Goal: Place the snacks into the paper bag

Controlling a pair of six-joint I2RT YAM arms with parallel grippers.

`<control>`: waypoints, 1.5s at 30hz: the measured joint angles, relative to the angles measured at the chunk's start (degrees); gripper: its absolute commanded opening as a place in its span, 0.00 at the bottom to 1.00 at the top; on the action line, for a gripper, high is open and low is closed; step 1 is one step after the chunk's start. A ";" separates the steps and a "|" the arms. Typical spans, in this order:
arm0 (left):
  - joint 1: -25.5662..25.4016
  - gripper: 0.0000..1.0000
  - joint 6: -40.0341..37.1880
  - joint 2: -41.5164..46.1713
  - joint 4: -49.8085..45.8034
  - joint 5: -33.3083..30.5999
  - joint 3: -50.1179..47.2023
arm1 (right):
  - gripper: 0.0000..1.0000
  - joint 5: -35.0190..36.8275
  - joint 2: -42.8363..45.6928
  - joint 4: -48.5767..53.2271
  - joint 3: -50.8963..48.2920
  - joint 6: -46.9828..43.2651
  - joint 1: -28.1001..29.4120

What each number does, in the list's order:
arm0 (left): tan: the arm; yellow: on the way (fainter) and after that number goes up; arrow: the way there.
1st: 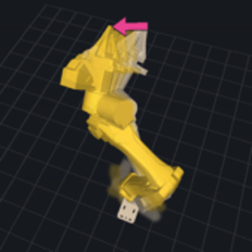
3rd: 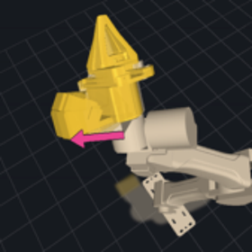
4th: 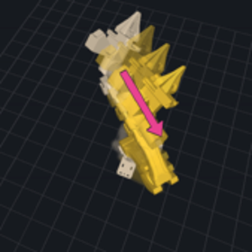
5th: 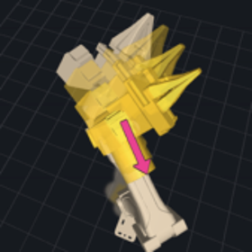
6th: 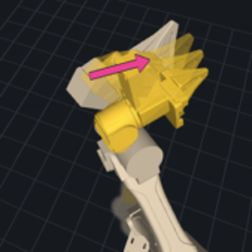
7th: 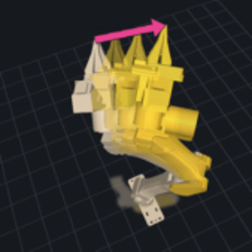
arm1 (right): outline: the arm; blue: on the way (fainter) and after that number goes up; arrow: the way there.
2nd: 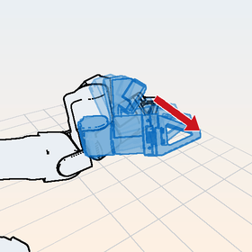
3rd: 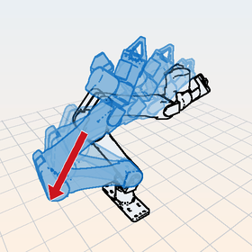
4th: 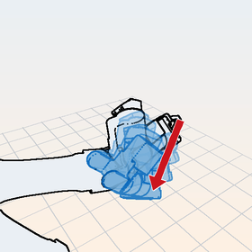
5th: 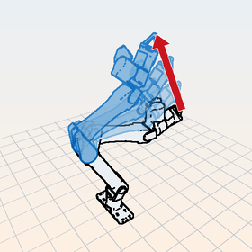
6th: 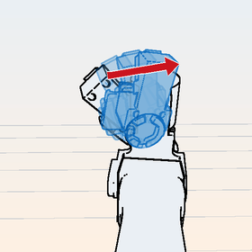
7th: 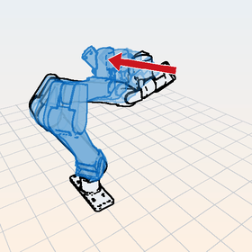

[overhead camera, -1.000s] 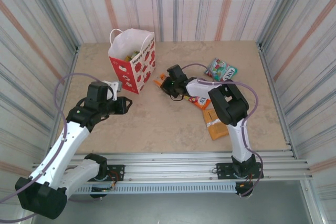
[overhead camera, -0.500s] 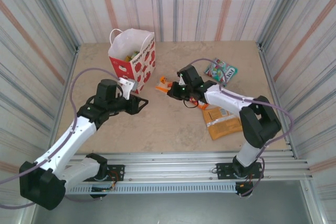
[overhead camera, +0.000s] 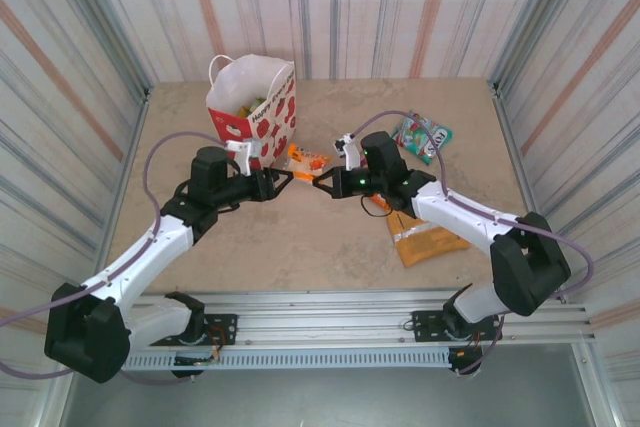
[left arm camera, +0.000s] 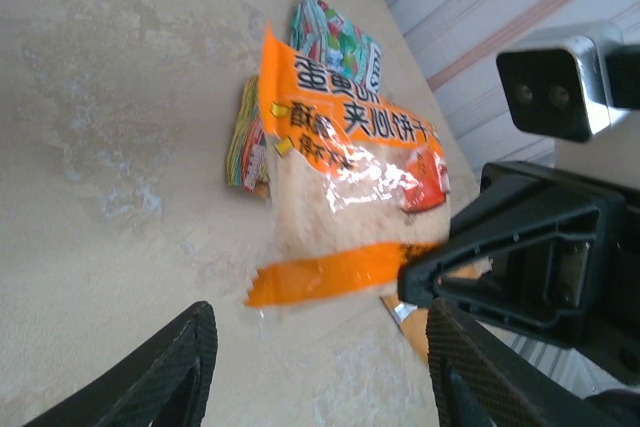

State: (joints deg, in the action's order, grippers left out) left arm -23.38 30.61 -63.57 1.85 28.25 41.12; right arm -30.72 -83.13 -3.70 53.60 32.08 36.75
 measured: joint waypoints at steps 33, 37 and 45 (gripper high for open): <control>0.00 0.06 -17.22 -3.13 -10.43 -5.27 23.61 | 0.44 2.47 1.25 -1.90 -0.59 -1.11 -0.39; 0.00 0.07 -28.50 -6.36 -17.11 -12.07 36.79 | 0.44 2.95 1.51 -0.81 -0.59 -1.16 -0.46; 4.92 0.06 -42.27 -13.49 -21.81 -19.78 48.81 | 0.44 4.17 1.75 1.77 -0.59 -2.21 -0.46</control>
State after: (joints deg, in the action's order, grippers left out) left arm -18.46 -11.66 -77.06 -19.97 8.47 89.93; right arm -26.55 -81.38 -1.93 53.01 29.87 36.29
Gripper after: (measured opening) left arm 0.073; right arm 0.444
